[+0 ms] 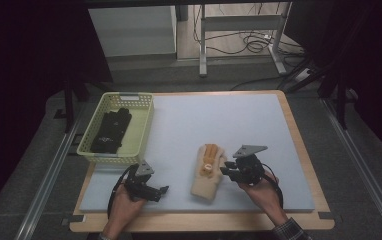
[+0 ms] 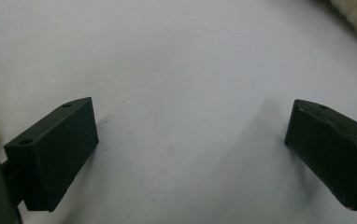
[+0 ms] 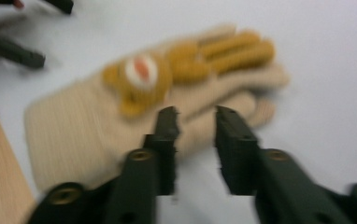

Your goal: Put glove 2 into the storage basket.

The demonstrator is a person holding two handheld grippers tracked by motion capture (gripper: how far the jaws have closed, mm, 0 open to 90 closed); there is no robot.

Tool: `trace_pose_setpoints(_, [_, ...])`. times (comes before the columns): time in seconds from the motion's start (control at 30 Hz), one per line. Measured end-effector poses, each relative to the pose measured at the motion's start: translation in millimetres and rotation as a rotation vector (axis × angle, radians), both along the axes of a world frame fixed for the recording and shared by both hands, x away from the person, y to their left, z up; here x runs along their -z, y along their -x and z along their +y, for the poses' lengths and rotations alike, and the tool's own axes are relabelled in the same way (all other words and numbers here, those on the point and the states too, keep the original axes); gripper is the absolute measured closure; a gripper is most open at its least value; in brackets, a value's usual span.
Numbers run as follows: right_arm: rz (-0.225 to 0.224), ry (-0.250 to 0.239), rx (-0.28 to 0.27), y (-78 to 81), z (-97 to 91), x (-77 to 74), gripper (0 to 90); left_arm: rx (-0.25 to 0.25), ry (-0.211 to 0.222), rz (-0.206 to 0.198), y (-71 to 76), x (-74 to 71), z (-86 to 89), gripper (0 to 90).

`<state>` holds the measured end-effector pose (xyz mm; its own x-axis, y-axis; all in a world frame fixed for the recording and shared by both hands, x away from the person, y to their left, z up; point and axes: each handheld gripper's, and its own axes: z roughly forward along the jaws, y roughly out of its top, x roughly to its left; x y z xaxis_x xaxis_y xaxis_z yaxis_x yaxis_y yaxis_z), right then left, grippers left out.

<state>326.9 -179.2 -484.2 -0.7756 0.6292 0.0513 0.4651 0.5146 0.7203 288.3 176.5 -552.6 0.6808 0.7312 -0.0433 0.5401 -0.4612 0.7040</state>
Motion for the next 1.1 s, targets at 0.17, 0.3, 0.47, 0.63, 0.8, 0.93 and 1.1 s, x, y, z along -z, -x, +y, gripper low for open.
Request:
trace_pose_setpoints(0.17, [0.049, -0.022, -0.051, 13.3, -6.5, 25.0, 85.2, 0.002, -0.002, 0.000, -0.1, -0.1, 0.1, 2.8])
trace_pose_setpoints(0.3, [0.057, 0.010, -0.096, 22.7, 4.3, 41.2, 86.2, 0.002, -0.002, 0.000, 0.0, 0.0, 0.1, 2.8])
trace_pose_setpoints(0.47, [0.030, 0.005, -0.113, 23.6, 17.9, 45.5, 86.5, 0.002, -0.002, 0.000, 0.0, -0.1, 0.1, 2.8])
trace_pose_setpoints(0.63, [0.028, -0.008, -0.127, 18.7, 36.8, 47.8, 86.5, 0.002, -0.003, 0.000, 0.0, -0.1, 0.2, 2.8])
trace_pose_setpoints(0.8, [0.020, 0.000, -0.120, 9.7, 60.0, 48.7, 86.5, 0.002, -0.003, 0.000, 0.0, -0.1, 0.2, 2.8])
trace_pose_setpoints(0.93, [-0.005, 0.022, -0.119, 2.5, 76.0, 48.9, 86.5, 0.002, -0.002, 0.000, 0.0, 0.0, 0.1, 2.8])
trace_pose_setpoints(1.1, [-0.020, 0.027, -0.116, -5.0, 89.3, 49.9, 86.5, 0.002, -0.004, 0.000, 0.1, 0.0, 0.0, 2.8])
